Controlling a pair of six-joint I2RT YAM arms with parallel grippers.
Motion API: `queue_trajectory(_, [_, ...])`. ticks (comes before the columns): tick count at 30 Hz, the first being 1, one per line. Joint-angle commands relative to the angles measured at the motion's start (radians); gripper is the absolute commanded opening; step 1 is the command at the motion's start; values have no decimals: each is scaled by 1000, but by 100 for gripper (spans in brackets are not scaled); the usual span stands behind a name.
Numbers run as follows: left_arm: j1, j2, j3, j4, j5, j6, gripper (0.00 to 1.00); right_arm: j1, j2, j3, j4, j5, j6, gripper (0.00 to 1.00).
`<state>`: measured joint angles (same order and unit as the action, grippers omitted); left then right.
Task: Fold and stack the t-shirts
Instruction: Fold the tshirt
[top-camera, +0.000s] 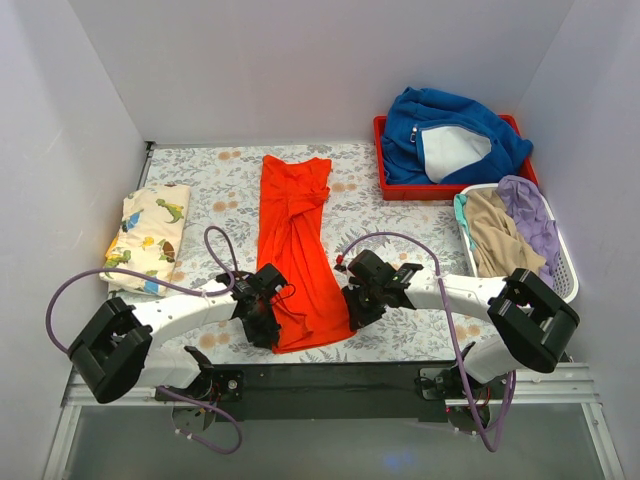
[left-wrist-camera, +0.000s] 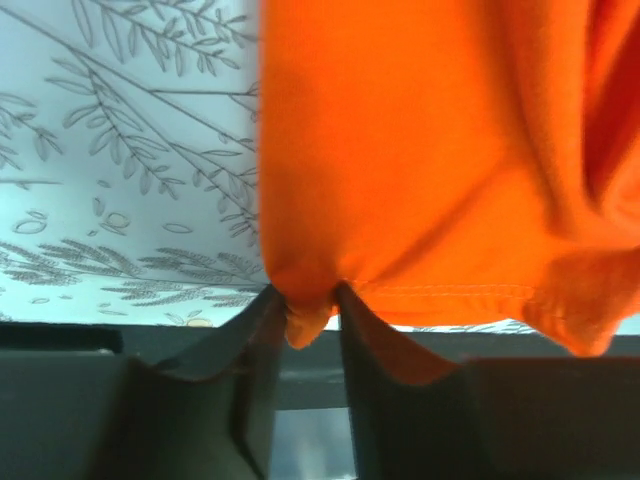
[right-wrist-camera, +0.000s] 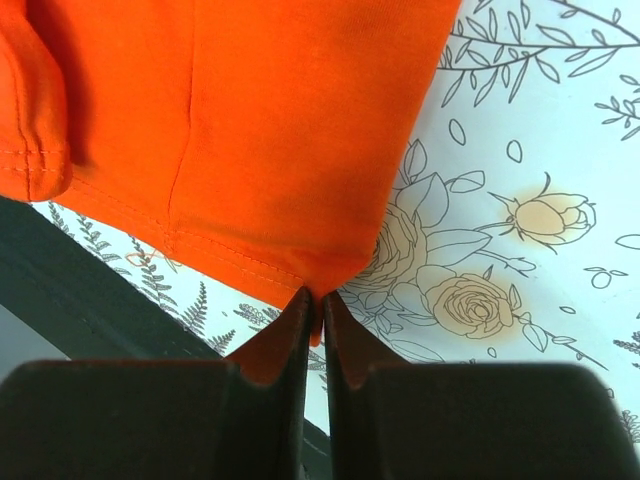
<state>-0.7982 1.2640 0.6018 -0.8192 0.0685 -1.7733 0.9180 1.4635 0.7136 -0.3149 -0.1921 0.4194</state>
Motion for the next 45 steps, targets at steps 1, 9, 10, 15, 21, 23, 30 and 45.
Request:
queue_trajectory(1, [-12, 9, -13, 61, -55, -6, 3, 2, -2, 9, -29, 16, -4, 13])
queue_trajectory(9, [-12, -46, -16, -58, -44, 15, 0, 2, -61, -54, -87, 11, 35, 1])
queue_trajectory(10, [-12, -58, -13, -79, -41, 18, 0, 5, -81, -60, -105, 14, 42, 1])
queue_trajectory(15, [-12, -126, -10, -225, -42, 23, 0, 4, -129, -74, -171, 57, 59, 1])
queue_trajectory(21, [-13, -153, -2, -253, 3, 38, 8, 5, -138, -76, -230, 75, 84, 5])
queue_trajectory(23, [-15, -138, -10, -244, 23, 52, 24, 5, -150, -65, -259, 88, 85, 48])
queue_trajectory(30, [-30, -186, 160, -340, -153, 20, 52, 5, -264, 130, -287, 224, 29, 66])
queue_trajectory(45, [28, -116, 438, -374, -648, -153, 94, -1, 141, 446, 36, -49, -156, 62])
